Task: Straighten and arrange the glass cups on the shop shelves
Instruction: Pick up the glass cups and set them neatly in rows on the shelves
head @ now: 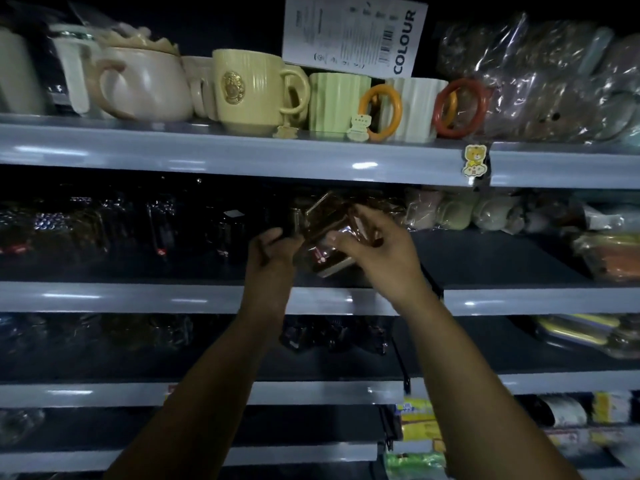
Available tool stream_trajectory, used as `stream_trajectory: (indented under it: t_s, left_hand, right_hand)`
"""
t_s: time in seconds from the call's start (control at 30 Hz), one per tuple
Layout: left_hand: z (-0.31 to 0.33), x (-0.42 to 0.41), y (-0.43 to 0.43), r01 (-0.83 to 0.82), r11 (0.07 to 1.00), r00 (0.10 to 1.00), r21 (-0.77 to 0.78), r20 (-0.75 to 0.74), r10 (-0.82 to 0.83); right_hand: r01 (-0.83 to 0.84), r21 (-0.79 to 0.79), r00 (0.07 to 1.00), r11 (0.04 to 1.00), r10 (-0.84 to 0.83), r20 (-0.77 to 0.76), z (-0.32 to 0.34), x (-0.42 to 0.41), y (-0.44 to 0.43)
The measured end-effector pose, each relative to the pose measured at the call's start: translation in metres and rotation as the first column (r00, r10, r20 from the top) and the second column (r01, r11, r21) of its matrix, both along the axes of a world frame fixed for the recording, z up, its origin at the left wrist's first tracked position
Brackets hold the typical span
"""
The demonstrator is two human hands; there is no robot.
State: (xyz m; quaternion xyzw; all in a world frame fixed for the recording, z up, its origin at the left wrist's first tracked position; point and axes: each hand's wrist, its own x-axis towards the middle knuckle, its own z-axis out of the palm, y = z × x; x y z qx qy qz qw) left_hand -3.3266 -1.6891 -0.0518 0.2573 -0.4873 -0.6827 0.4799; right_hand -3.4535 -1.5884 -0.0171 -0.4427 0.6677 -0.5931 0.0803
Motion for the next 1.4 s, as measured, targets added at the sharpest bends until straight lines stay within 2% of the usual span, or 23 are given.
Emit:
stream_trajectory:
  t_s: [0.03, 0.1, 0.2, 0.37, 0.53, 0.67, 0.77, 0.83, 1.0, 1.1, 1.2, 1.4]
  left_hand:
    - [-0.001, 0.003, -0.01, -0.02, 0.987, 0.996, -0.159, 0.088, 0.035]
    - [-0.003, 0.005, -0.026, 0.058, 0.901, 0.963, -0.429, 0.262, 0.063]
    - [-0.007, 0.003, -0.048, 0.19, 0.804, 0.909, -0.563, 0.411, 0.072]
    - [-0.007, -0.009, -0.073, 0.272, 0.758, 0.873, -0.593, 0.483, 0.064]
    - [-0.02, -0.017, -0.087, 0.259, 0.724, 0.852, -0.639, 0.504, 0.14]
    - [-0.024, -0.019, -0.089, 0.304, 0.702, 0.83, -0.644, 0.541, 0.137]
    - [-0.025, -0.017, -0.09, 0.334, 0.706, 0.815, -0.624, 0.568, 0.117]
    - [-0.024, -0.016, -0.089, 0.316, 0.724, 0.819, -0.613, 0.561, 0.118]
    - [-0.022, -0.013, -0.088, 0.328, 0.756, 0.826, -0.566, 0.56, 0.061]
    - [-0.02, -0.01, -0.088, 0.358, 0.769, 0.826, -0.53, 0.564, 0.004]
    - [-0.021, -0.01, -0.09, 0.379, 0.762, 0.819, -0.525, 0.573, -0.013]
    - [-0.027, -0.013, -0.094, 0.391, 0.729, 0.815, -0.562, 0.579, 0.01]
  right_hand:
    - [0.011, 0.057, 0.999, 0.998, -0.009, -0.044, 0.0, -0.005, -0.01]
    - [0.063, 0.161, 0.986, 0.985, -0.037, -0.164, 0.002, -0.012, -0.028]
    - [0.133, 0.283, 0.952, 0.95, -0.042, -0.304, 0.003, -0.016, -0.05]
    - [0.153, 0.352, 0.938, 0.923, -0.024, -0.346, -0.001, -0.018, -0.071]
    - [0.195, 0.389, 0.913, 0.901, -0.022, -0.408, 0.0, -0.013, -0.073]
    - [0.249, 0.221, 0.882, 0.943, -0.127, -0.454, -0.019, -0.011, -0.065]
    - [0.32, 0.048, 0.882, 0.946, -0.28, -0.379, -0.044, -0.007, -0.049]
    - [0.364, -0.006, 0.885, 0.931, -0.348, -0.308, -0.059, -0.005, -0.042]
    - [0.393, 0.125, 0.882, 0.911, -0.335, -0.331, -0.072, -0.011, -0.04]
    - [0.394, 0.152, 0.881, 0.907, -0.324, -0.345, -0.069, -0.013, -0.039]
    - [0.388, 0.185, 0.893, 0.903, -0.319, -0.316, -0.068, -0.012, -0.039]
    - [0.413, 0.256, 0.865, 0.874, -0.288, -0.411, -0.066, -0.011, -0.039]
